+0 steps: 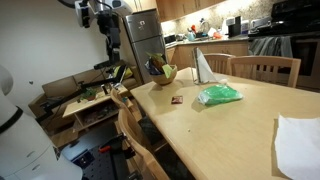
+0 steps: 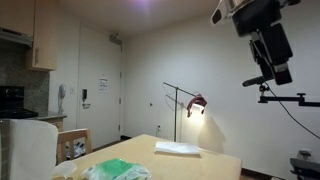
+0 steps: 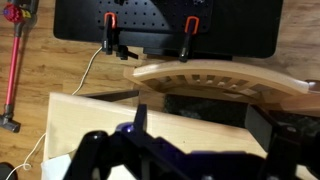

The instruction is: Place the green plastic upright on the left side of the table

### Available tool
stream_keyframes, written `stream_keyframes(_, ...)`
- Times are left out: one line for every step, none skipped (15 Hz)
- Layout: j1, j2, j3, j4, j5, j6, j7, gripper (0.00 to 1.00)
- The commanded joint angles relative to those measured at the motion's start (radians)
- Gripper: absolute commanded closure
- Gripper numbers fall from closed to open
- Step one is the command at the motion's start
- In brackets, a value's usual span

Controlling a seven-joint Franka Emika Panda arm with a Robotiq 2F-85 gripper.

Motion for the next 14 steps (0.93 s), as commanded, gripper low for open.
stream_keyframes(-0.012,0.010,-0.020,0.039,-0.109,0.048,0.004,0.00)
stream_keyframes(-0.017,0.006,-0.025,0.048,-0.149,0.083,0.005,0.00)
stream_keyframes(-0.020,0.003,-0.032,0.051,-0.185,0.128,0.004,0.00)
stream_keyframes(-0.022,0.000,-0.036,0.055,-0.224,0.176,-0.001,0.00)
stream_keyframes(-0.022,-0.001,-0.042,0.056,-0.260,0.231,-0.022,0.00)
stream_keyframes(-0.018,0.000,-0.052,0.057,-0.282,0.290,-0.049,0.00)
stream_keyframes(-0.015,0.002,-0.059,0.056,-0.304,0.347,-0.071,0.00)
stream_keyframes(-0.014,0.004,-0.065,0.052,-0.322,0.406,-0.095,0.00)
stream_keyframes(-0.013,0.005,-0.073,0.046,-0.335,0.467,-0.124,0.00)
stream_keyframes(-0.012,0.006,-0.081,0.040,-0.345,0.529,-0.154,0.00)
stream_keyframes(-0.002,0.015,-0.096,0.042,-0.329,0.581,-0.208,0.00)
stream_keyframes(0.008,0.033,-0.103,0.075,-0.266,0.498,-0.234,0.00)
stream_keyframes(-0.013,0.009,-0.079,0.046,-0.304,0.523,-0.175,0.00)
stream_keyframes(-0.010,0.014,-0.086,0.049,-0.289,0.522,-0.199,0.00)
